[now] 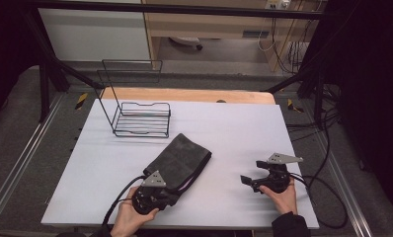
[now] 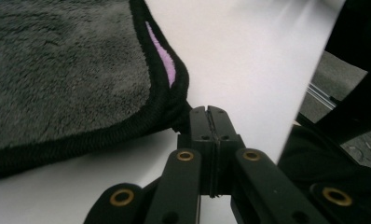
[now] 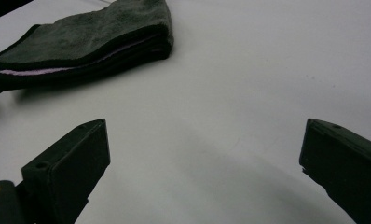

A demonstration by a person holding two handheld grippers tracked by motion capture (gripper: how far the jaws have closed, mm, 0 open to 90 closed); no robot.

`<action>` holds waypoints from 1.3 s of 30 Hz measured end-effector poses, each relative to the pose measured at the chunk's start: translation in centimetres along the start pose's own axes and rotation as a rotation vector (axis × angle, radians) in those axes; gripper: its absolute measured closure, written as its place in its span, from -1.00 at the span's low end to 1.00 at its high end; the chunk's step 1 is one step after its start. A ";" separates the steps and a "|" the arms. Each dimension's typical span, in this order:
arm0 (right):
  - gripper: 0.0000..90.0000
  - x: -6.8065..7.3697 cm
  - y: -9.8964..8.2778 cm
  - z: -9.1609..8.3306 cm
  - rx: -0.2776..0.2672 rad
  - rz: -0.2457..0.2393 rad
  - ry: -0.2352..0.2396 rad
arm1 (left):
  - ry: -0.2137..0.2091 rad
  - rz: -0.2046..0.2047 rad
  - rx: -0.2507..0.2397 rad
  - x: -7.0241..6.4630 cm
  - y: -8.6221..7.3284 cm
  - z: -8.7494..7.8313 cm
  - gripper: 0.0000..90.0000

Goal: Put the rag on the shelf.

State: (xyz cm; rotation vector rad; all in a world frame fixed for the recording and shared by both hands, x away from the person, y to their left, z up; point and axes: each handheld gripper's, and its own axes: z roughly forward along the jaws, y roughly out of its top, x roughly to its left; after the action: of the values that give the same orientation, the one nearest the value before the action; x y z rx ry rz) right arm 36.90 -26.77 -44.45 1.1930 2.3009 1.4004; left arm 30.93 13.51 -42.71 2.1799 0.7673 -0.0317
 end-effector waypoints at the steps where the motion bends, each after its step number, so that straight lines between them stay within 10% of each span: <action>1: -0.95 0.0 0.0 0.0 0.000 0.000 0.000 | -0.007 0.006 0.002 -0.3 0.0 0.1 1.00; 7: -0.94 0.0 0.0 0.0 0.001 0.002 -0.001 | -0.005 0.032 0.022 -1.0 0.0 0.7 0.95; 10: -0.94 0.0 0.0 0.0 0.001 0.003 -0.002 | -0.018 0.020 0.004 -0.7 0.3 0.0 0.62; 20: -0.86 0.3 0.4 0.2 -0.010 0.015 -0.014 | 0.195 -0.009 -0.031 3.7 1.4 -3.9 -0.02; 28: -0.64 1.8 1.9 1.3 -0.023 0.012 -0.042 | 0.282 -0.107 -0.010 9.0 1.2 -4.3 0.01; 39: -0.26 4.9 5.3 6.8 0.013 0.012 -0.030 | 0.245 -0.103 0.053 10.2 0.4 -3.3 0.36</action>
State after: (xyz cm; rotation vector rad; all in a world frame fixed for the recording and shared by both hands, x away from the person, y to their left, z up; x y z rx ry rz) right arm 40.14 -17.62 -42.66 1.2245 2.2897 1.3643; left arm 38.73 20.89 -43.00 2.2182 1.0270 0.1670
